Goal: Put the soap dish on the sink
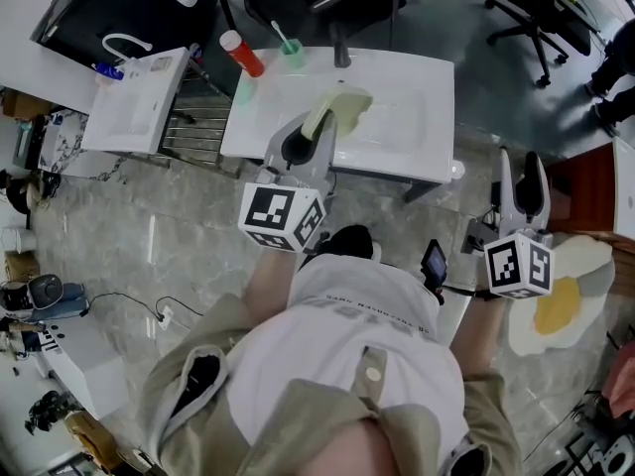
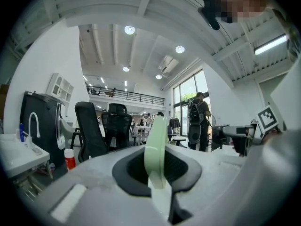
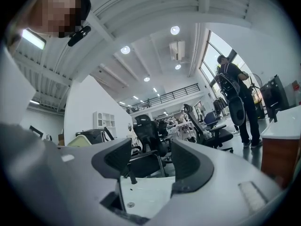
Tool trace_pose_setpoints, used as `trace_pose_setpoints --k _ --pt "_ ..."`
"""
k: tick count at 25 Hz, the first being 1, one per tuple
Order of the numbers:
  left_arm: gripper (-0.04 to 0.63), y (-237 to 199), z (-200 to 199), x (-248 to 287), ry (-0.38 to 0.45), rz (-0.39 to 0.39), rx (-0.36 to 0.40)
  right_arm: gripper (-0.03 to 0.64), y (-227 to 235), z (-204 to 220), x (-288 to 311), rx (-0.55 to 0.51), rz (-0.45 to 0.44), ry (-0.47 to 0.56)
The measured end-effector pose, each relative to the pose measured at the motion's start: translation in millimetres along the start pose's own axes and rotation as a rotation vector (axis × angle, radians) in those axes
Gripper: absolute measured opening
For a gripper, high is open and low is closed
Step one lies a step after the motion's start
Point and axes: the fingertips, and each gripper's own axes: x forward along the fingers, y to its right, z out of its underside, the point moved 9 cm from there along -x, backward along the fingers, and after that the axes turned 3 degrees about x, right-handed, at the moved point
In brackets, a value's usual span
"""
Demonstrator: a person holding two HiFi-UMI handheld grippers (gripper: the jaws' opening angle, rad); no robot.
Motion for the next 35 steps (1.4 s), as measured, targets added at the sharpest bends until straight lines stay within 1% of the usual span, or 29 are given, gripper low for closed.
trace_pose_setpoints --k 6,11,14,18,22,25,28,30,33,35 --pt "0.031 -7.0 0.4 15.8 -0.025 0.000 -0.012 0.268 3.8 1.3 16.9 0.016 -0.001 -0.026" --pt "0.031 -13.3 1.7 40.8 -0.020 0.018 -0.022 0.270 12.2 3.8 35.4 0.023 0.006 -0.028" --pt "0.031 -16.2 2.6 60.2 -0.013 0.037 -0.045 0.268 17.6 6.0 49.0 0.037 0.006 -0.031" --pt "0.031 -21.7 -0.4 86.2 0.005 0.074 -0.113 0.269 18.6 5.6 69.4 0.055 -0.001 -0.035" --pt "0.031 -29.1 -1.0 109.7 0.011 0.101 -0.161 0.270 17.6 5.8 90.6 0.075 -0.007 -0.034" --pt "0.031 -35.1 3.1 125.6 0.008 0.133 -0.229 0.272 16.6 8.8 105.7 0.090 -0.011 -0.041" --pt "0.031 -39.0 8.4 141.6 -0.006 0.163 -0.273 0.273 14.2 14.1 122.9 0.095 -0.022 -0.070" --pt "0.031 -41.1 12.2 151.0 -0.014 0.183 -0.305 0.296 11.5 19.9 134.6 0.106 -0.037 -0.095" --pt "0.031 -45.3 17.3 164.2 -0.017 0.216 -0.364 0.302 5.7 31.8 152.9 0.149 -0.068 -0.125" --pt "0.031 -46.2 19.6 171.8 -0.020 0.238 -0.379 0.305 1.5 40.2 163.9 0.183 -0.093 -0.140"
